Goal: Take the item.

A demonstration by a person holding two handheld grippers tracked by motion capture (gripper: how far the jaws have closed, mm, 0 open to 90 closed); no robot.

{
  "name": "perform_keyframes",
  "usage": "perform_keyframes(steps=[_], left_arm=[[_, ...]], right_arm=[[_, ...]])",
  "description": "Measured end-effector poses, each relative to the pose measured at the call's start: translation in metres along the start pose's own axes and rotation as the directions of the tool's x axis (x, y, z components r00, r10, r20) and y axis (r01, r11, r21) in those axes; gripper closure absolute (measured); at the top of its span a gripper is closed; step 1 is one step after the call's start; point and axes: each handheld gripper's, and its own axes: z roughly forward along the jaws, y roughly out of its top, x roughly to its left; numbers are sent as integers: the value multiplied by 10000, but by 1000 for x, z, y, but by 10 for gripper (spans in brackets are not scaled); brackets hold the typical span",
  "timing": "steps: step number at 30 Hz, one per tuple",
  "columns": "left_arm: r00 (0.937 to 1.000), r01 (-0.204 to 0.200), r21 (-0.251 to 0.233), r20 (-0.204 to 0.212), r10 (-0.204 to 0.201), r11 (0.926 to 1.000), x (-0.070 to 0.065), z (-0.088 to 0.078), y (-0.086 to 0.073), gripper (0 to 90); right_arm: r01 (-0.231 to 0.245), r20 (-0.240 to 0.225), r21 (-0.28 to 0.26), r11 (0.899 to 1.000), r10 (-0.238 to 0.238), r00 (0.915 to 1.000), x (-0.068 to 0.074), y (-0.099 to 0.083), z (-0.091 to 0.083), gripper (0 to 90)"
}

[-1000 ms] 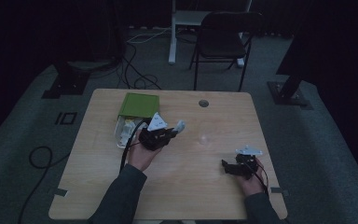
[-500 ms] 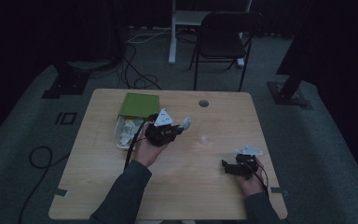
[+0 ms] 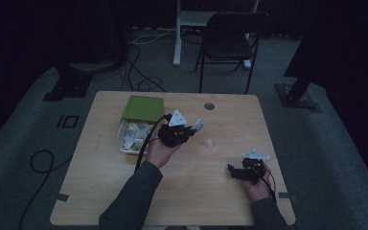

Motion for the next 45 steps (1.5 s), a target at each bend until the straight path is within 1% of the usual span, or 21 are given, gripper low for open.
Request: perform_keyframes(steps=[9, 19, 23, 25, 26, 27, 28, 29, 31, 32, 33, 37, 40, 43, 45], left_arm=[[10000, 15, 12, 80, -15, 10000, -5, 15, 3, 840], [9995, -132, 248, 293, 125, 9996, -12, 33, 14, 837], [9994, -207, 363, 274, 197, 9991, -13, 43, 16, 837], [9995, -96, 485, 300, 81, 9988, -11, 50, 16, 837], [9997, -66, 505, 237, 54, 9987, -11, 53, 17, 832], [9997, -66, 505, 237, 54, 9987, -11, 53, 17, 811], [9997, 141, 439, 195, -150, 9989, -8, 58, 18, 811], [9995, 223, 389, 210, -232, 9990, -6, 58, 19, 731], [9994, 243, 357, 242, -252, 9991, -6, 58, 19, 707], [9996, 168, 347, 201, -175, 9993, -6, 57, 20, 707], [9998, 113, 364, 166, -119, 9993, -6, 55, 20, 685], [9998, 127, 326, 126, -132, 9994, -5, 51, 18, 667], [9997, 239, 380, 19, -239, 9990, -1, 46, 13, 654], [9994, 346, 422, -1, -346, 9985, 2, 40, 8, 643], [9994, 344, 444, -48, -342, 9984, 2, 37, 5, 641]], right_arm=[[2, -6, 2, 10000, -2, 10000, 0, 0, 0, 137], [4, -5, 1, 10000, -4, 10000, 0, 0, 0, 137], [10, -5, 1, 10000, -10, 10000, 0, 0, 0, 137], [13, -7, 0, 10000, -13, 10000, 0, 0, 0, 137], [3, -7, 0, 10000, -3, 10000, 0, 0, 0, 137], [3, -7, 0, 10000, -3, 10000, 0, 0, 0, 137], [16, -4, 1, 10000, -16, 10000, 0, 0, 0, 137], [22, -1, 7, 10000, -22, 10000, 0, 0, 0, 137], [12, 0, 4, 10000, -12, 10000, 0, 0, 0, 137], [8, -1, 1, 10000, -8, 10000, 0, 0, 0, 137], [7, -1, -1, 10000, -7, 10000, 0, 0, 0, 137], [20, 1, 5, 10000, -20, 10000, 0, 0, 0, 137], [16, -3, 3, 10000, -16, 10000, 0, 0, 0, 137], [13, -2, 3, 10000, -13, 10000, 0, 0, 0, 137], [14, -4, 2, 10000, -14, 10000, 0, 0, 0, 137]])
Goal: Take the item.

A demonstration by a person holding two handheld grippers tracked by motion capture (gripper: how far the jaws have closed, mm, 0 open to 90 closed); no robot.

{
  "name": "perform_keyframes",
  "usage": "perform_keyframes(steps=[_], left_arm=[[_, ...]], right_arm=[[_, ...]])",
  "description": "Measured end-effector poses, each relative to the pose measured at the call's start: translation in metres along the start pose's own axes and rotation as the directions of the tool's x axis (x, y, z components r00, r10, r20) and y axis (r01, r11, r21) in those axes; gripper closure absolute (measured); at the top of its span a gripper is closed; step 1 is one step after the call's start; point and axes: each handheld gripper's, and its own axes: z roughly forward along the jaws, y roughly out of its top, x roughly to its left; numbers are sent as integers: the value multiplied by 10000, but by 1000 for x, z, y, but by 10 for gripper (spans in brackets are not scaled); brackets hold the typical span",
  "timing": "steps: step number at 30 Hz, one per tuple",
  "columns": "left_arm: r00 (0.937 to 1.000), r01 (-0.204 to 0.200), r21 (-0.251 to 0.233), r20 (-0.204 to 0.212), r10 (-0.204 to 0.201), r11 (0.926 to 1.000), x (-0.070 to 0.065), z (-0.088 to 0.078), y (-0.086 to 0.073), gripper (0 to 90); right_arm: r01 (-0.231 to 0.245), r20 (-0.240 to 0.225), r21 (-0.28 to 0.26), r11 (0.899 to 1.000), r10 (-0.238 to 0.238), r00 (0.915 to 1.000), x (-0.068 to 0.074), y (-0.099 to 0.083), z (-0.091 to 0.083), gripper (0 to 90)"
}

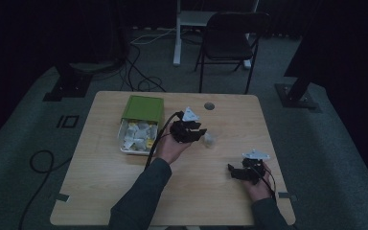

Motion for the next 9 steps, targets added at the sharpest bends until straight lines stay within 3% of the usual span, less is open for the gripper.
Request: perform_keyframes(steps=[9], left_arm=[[9999, 101, -38, -112, -102, 9999, 8, -15, -11, 636]], right_arm=[[-1, 2, 2, 10000, 1, 10000, 0, 0, 0, 137]])
